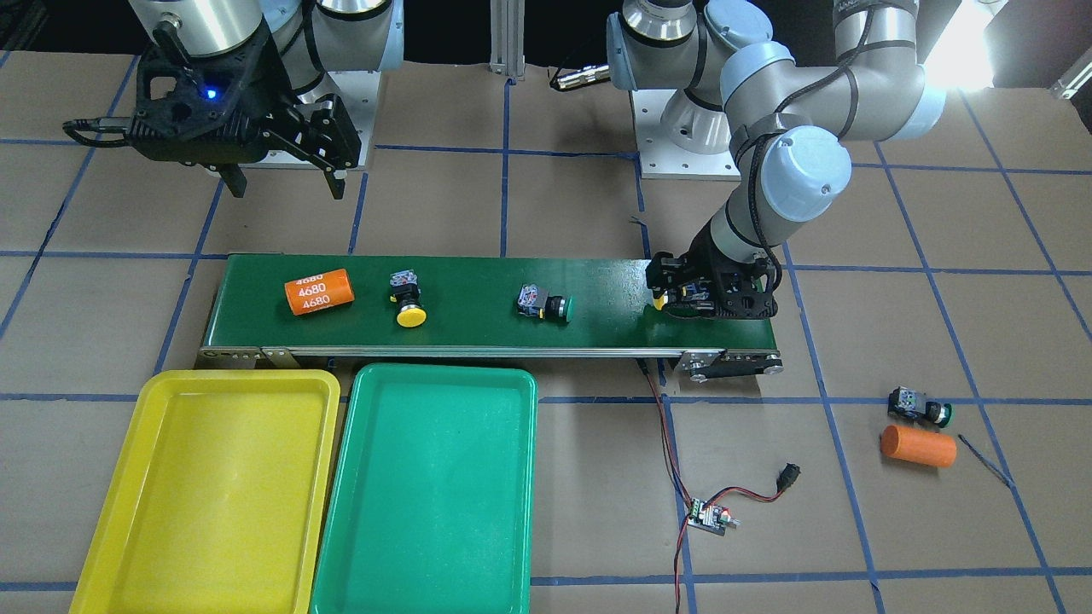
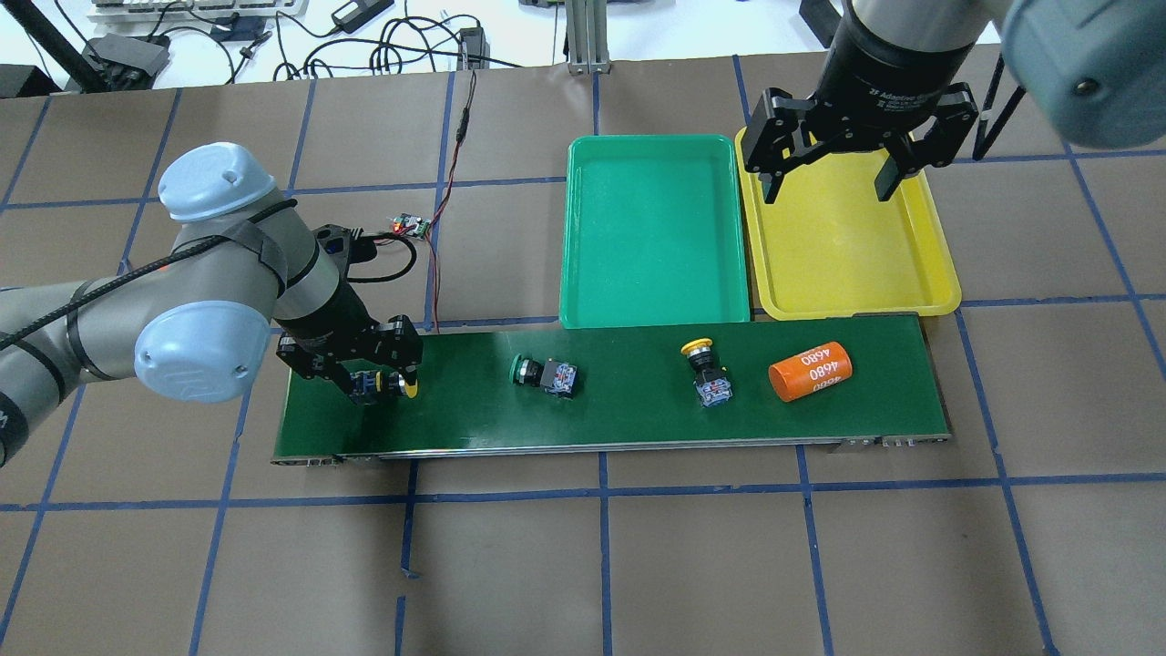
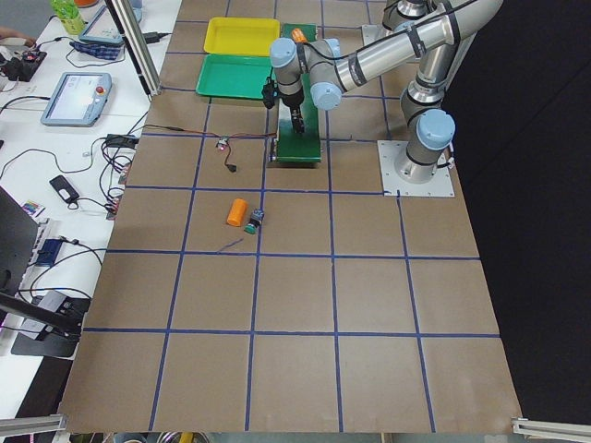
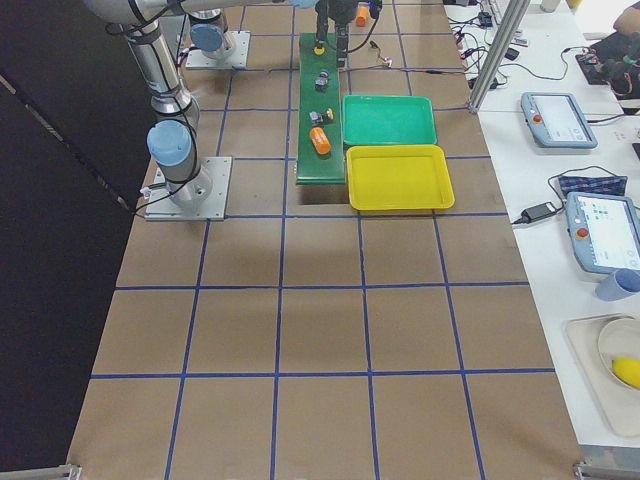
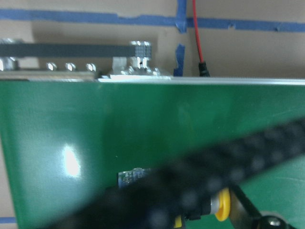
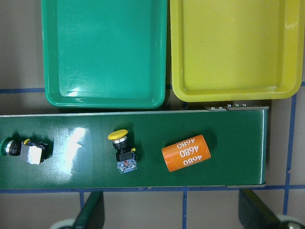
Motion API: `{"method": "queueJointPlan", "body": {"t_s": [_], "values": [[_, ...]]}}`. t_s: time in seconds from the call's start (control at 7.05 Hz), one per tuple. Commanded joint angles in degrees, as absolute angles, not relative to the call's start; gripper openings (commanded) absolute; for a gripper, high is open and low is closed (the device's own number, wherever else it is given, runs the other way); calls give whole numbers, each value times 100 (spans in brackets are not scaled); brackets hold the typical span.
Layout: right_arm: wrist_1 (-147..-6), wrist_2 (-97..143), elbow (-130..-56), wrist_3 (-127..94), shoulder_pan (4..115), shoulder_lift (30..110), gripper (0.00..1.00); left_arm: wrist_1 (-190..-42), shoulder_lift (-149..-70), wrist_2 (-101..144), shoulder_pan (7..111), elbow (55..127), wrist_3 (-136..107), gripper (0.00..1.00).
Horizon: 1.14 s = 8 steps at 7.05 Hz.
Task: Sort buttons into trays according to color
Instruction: 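Place the yellow-capped switch on the belt while the right arm lowers toward the belt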
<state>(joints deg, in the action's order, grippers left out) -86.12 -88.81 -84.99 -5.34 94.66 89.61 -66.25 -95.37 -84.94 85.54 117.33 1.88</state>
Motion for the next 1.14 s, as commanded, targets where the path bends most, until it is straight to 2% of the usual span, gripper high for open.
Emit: {"method": "queueJointPlan", "body": {"t_s": [0.0, 0.43, 0.71, 0.99], "values": [[-8604, -8894, -8499, -519, 9466, 8965, 100, -6381, -9580, -8516, 8552, 11646, 280, 100], [-8866, -8868, -8892, -422, 9466, 9087, 100, -6687, -9615, -8578, 8247, 10971, 439, 100], [-9646, -8964, -10100, -255, 9466, 9577, 100, -6601, -9921, -8587, 7100, 10855, 1810, 100], [-11380, -8965, -11734, -264, 9457, 9686, 100, -6479, -10525, -8718, 6060, 10269, 3962, 100]]}}
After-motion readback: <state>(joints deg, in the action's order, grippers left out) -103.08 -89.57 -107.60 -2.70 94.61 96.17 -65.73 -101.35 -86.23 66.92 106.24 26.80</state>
